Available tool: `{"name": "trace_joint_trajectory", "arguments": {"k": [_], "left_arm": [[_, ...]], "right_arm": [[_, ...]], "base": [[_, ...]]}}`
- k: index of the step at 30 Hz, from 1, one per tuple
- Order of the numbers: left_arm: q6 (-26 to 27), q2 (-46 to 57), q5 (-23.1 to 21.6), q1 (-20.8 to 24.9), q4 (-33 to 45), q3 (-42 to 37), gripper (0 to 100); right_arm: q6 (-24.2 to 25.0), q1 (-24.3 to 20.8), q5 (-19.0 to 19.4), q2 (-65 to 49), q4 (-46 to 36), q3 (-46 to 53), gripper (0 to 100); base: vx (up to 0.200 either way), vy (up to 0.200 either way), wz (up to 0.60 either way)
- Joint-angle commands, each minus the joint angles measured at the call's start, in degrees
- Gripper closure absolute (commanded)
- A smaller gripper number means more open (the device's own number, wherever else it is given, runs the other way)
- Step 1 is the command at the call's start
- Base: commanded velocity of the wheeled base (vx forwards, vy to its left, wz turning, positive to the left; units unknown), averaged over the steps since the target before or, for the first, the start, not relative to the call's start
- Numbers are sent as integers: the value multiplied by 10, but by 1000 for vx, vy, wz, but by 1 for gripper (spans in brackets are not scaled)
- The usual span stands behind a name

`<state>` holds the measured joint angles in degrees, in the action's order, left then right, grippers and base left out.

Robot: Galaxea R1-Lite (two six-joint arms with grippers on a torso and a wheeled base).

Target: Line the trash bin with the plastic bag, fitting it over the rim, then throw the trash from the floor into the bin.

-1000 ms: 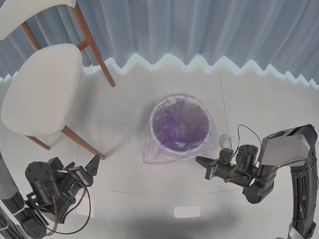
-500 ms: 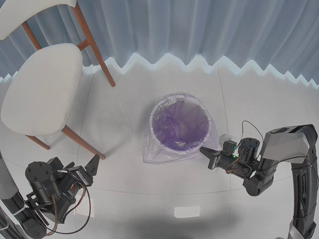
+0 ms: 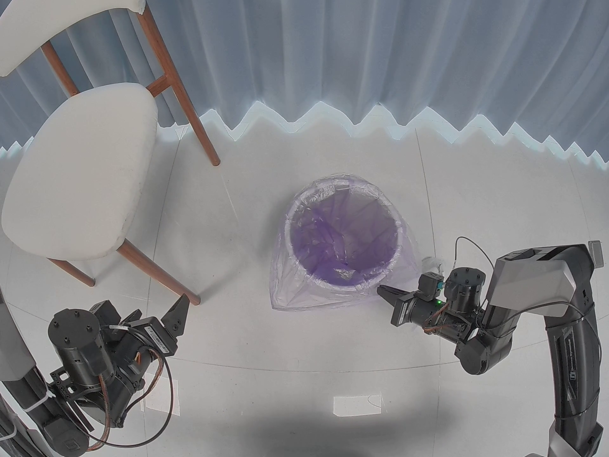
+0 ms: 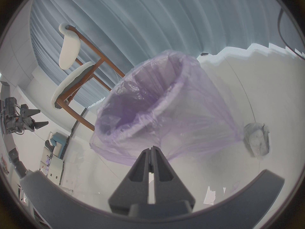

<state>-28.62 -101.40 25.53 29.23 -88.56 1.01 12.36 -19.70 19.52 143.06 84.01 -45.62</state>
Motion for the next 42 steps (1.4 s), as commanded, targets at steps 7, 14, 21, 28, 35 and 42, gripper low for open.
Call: {"name": "trace_joint_trajectory", "arguments": {"k": [7,14,21,28,35,42], "left_arm": [[0,2,2,0,0,-9,0],[-1,2,3,-1,0,-9,0],[-3,13,10,-1,0,-9,0],[-1,46,14,-1,0,-9,0],[2,106,15,-27,1,-9,0],[27,115,-53,-59,0,-7,0]], "right_arm": [[4,12,-13,41,-145,-112,100],[6,10,-65,79,-311,-230,100],[33,10,-87,64,-373,-250,100],[28,13,-85,-129,-365,-18,100],[25,52,-85,-346,-327,204,100],[22,70,-71,-445,-380,174,100]], "base": [[0,0,0],[0,0,0],[0,0,0],[0,0,0],[0,0,0],[0,0,0]]}}
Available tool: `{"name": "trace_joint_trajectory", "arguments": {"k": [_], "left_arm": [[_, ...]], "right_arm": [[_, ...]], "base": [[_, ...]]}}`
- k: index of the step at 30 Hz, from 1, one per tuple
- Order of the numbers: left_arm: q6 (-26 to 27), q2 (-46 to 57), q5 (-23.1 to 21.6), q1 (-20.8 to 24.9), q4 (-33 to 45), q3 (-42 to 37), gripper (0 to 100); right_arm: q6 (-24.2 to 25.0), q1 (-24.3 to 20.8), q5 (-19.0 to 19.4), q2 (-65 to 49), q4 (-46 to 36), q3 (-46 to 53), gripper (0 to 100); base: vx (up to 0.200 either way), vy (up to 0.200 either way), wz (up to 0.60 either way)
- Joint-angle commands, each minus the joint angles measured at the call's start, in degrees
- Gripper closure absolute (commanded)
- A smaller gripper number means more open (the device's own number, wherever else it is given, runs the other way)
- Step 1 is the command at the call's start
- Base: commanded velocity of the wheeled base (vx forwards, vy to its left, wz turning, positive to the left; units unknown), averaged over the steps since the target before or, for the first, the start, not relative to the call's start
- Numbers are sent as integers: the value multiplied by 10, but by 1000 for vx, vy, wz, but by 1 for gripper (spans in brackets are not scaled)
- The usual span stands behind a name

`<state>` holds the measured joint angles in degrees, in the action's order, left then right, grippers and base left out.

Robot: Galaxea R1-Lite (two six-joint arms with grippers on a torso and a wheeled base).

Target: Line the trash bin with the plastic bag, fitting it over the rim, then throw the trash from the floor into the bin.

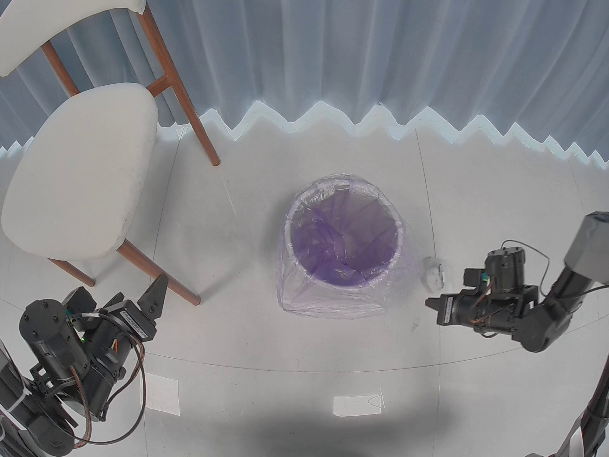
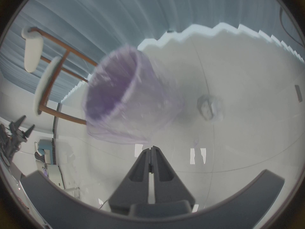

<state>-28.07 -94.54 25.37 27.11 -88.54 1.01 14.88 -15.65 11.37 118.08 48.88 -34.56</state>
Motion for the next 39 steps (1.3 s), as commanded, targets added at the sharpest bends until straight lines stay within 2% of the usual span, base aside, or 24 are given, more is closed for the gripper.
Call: {"name": "trace_joint_trajectory", "arguments": {"k": [1,2,4,6,7,8,13,17,21,22,25,30,39], "left_arm": [[42,47,-70,-55,-1,-8,0],[48,47,-74,-60,-1,-8,0],[94,46,-116,-102,-1,0,0],[103,47,-129,-114,-1,7,0],[109,45,-156,-129,-1,24,0],[109,45,-163,-131,-1,34,0],[109,45,-163,-129,-1,46,0],[108,50,-163,-123,-1,46,0],[104,50,-163,-95,-1,41,0],[101,51,-163,-80,-1,37,0],[92,59,-162,-35,-1,36,0],[77,56,-163,32,-2,42,0],[75,53,-162,31,-1,12,0]], "right_arm": [[-5,26,15,-203,-48,53,100],[-6,25,16,-203,-52,49,100],[-17,16,27,-205,-89,11,100],[-21,12,27,-203,-103,-6,100],[-23,-1,27,-195,-142,-47,100],[-23,-9,25,-188,-163,-67,100],[-24,-32,16,-153,-226,-127,100],[-26,-38,-11,-108,-225,-166,100],[-31,-29,-21,-77,-230,-184,100],[-30,-22,-21,-67,-230,-185,0],[-27,-19,-36,-42,-224,-189,0],[-36,-20,-98,17,-221,-230,0],[-42,-54,-113,84,-208,-243,0]], "base": [[0,0,0],[0,0,0],[0,0,0],[100,0,0],[200,0,0],[200,0,0],[200,0,0],[200,0,0],[0,0,0],[0,0,0],[0,0,0],[0,0,0],[0,0,0]]}}
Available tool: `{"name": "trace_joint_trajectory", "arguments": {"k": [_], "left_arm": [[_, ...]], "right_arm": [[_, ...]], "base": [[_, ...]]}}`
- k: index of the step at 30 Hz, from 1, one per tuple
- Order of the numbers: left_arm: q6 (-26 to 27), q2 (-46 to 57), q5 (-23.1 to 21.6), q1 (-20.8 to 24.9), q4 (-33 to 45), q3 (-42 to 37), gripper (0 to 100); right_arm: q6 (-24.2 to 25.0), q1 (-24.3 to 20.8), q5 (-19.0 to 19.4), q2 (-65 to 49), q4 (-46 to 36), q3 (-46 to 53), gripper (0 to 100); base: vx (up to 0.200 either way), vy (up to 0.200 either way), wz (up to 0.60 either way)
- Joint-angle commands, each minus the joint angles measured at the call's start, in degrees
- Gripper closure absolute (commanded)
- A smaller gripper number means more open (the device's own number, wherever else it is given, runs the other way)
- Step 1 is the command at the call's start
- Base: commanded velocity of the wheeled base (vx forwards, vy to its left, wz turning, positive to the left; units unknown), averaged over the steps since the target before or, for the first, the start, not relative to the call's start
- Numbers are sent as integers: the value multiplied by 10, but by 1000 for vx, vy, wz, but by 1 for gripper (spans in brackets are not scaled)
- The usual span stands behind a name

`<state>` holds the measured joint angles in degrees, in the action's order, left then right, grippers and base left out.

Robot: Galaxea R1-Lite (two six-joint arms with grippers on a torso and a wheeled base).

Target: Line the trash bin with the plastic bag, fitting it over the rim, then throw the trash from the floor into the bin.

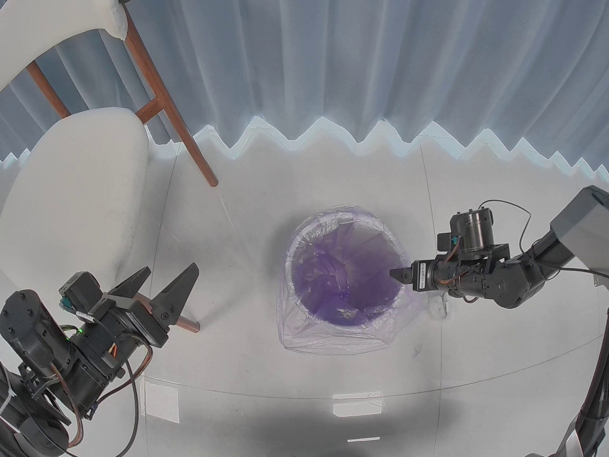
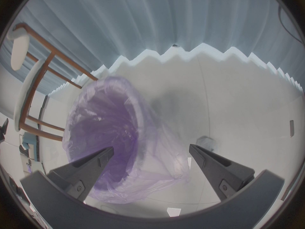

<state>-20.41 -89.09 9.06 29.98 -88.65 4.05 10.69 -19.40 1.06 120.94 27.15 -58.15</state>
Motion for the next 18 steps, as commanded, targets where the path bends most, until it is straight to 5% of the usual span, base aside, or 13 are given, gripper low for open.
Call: {"name": "trace_joint_trajectory", "arguments": {"k": [1,9,10,18], "left_arm": [[-1,-2,1,3,0,-22,0],[0,-3,15,3,0,-29,0],[0,-4,16,3,0,-29,0],[-1,-5,21,-1,-1,-26,0]], "right_arm": [[-1,-20,-19,66,19,-11,0],[5,-30,-36,127,41,-41,0],[6,-30,-37,132,42,-43,100],[9,-30,-41,147,44,-54,100]], "base": [[0,0,0],[0,0,0],[0,0,0],[0,0,0]]}}
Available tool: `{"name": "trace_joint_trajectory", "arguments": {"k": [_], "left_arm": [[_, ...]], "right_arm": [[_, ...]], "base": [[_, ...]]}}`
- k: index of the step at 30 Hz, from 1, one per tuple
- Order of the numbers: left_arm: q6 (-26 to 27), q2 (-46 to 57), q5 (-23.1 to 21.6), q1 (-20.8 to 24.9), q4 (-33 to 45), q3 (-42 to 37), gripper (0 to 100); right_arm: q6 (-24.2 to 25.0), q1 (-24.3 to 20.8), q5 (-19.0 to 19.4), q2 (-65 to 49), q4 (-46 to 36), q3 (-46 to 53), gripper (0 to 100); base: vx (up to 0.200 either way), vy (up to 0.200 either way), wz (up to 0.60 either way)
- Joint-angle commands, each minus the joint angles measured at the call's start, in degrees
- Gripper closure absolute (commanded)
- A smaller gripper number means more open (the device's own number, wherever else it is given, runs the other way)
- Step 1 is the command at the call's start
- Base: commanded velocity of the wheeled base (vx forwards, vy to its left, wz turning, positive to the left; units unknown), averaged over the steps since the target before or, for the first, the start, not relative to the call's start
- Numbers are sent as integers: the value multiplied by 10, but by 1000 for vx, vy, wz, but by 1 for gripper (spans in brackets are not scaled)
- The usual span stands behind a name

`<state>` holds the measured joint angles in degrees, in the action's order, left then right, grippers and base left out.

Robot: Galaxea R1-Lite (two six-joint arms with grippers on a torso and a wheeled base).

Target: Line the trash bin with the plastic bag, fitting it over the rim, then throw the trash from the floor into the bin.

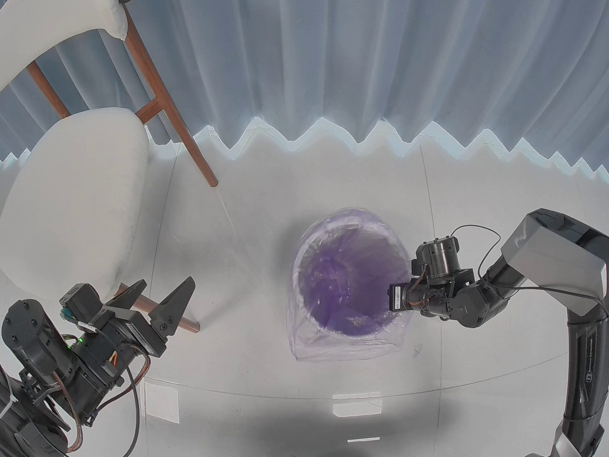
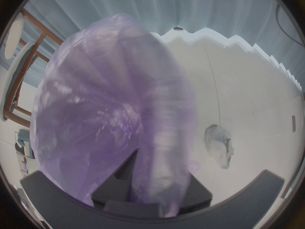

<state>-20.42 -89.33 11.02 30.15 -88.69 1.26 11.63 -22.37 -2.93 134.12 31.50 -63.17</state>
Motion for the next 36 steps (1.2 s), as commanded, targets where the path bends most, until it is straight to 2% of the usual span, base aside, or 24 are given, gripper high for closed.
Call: {"name": "trace_joint_trajectory", "arguments": {"k": [1,7,8,12,15,18,20,23,26,28,29,30,32,34,36], "left_arm": [[-1,-1,7,-3,0,5,0],[-6,2,20,-3,0,23,0],[-9,2,24,-4,0,29,0],[-45,2,21,-33,0,44,0],[-61,5,21,-27,0,46,0],[-88,7,21,-12,1,43,0],[-138,7,16,-4,0,43,0],[-168,6,-14,-2,0,45,0],[-222,7,-118,-1,0,44,0],[-279,8,-204,-2,-1,45,0],[-288,8,-216,-4,-1,46,0],[-336,8,-272,-11,-1,52,0],[-373,7,-318,-33,-1,60,0],[-400,6,-396,-77,0,70,0],[-406,5,-471,-105,0,78,0]], "right_arm": [[0,0,-2,6,1,-8,100],[1,15,11,-102,-11,15,100],[1,20,24,-123,-14,29,100],[0,54,123,-218,-22,106,100],[1,80,178,-279,-21,169,100],[1,95,211,-317,-19,219,100],[4,101,246,-359,-15,269,100],[19,110,285,-384,-15,298,100],[29,120,320,-408,-15,316,100],[39,120,343,-424,-15,325,100],[41,120,347,-426,-15,326,100],[57,120,370,-444,-21,331,100],[72,120,389,-458,-22,341,100],[77,120,396,-468,-21,356,100],[77,119,396,-476,-21,366,100]], "base": [[0,0,0],[0,0,0],[0,0,0],[0,0,0],[0,0,0],[0,0,0],[0,0,0],[0,0,0],[0,0,0],[0,0,0],[0,0,0],[0,0,0],[0,0,0],[0,0,0],[0,0,0]]}}
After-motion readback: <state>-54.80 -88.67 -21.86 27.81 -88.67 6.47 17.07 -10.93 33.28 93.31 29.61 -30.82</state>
